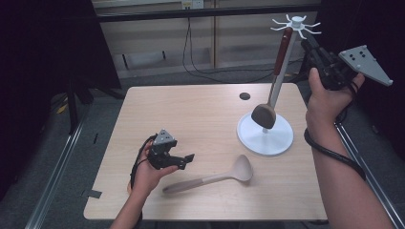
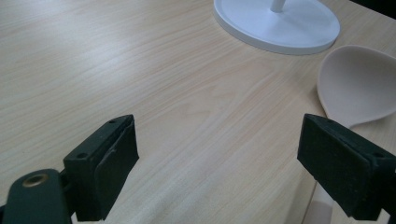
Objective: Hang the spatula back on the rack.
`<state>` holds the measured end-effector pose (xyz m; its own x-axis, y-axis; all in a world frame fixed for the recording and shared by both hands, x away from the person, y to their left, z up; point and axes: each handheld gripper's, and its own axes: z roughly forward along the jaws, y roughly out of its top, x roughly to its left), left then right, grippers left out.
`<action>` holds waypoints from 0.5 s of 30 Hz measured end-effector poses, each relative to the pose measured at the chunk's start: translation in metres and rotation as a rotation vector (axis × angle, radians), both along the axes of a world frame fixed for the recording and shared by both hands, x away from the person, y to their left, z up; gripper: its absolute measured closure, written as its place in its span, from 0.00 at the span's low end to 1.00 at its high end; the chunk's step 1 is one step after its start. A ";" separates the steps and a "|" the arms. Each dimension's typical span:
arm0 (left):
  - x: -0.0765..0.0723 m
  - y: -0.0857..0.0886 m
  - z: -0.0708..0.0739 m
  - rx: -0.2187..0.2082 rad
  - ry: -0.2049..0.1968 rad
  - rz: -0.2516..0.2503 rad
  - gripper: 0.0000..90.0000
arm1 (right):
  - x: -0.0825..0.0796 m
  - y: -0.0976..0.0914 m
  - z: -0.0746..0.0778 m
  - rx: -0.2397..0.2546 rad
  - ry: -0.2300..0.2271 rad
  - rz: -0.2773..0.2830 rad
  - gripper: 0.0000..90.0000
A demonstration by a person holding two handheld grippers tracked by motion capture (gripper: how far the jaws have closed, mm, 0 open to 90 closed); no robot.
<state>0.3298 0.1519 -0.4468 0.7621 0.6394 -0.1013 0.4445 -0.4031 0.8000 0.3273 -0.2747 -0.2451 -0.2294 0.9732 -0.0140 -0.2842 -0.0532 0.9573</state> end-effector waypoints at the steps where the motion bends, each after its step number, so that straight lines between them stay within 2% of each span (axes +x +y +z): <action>1: 0.000 0.000 0.000 -0.001 0.003 0.003 0.13 | 0.000 0.001 0.000 0.003 0.000 0.005 1.00; 7: -0.001 -0.001 0.000 0.004 0.002 -0.001 0.13 | -0.001 0.003 0.000 -0.008 -0.003 0.011 1.00; 9: -0.001 -0.001 -0.001 -0.001 0.003 -0.002 0.13 | -0.001 0.004 0.001 0.002 -0.001 0.016 1.00; 15: -0.001 -0.002 -0.001 0.003 0.002 0.001 0.13 | 0.000 0.005 -0.001 -0.023 0.001 0.016 1.00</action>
<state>0.3289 0.1503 -0.4477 0.7615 0.6402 -0.1011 0.4465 -0.4050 0.7979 0.3269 -0.2697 -0.2458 -0.2447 0.9689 -0.0358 -0.2827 -0.0360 0.9585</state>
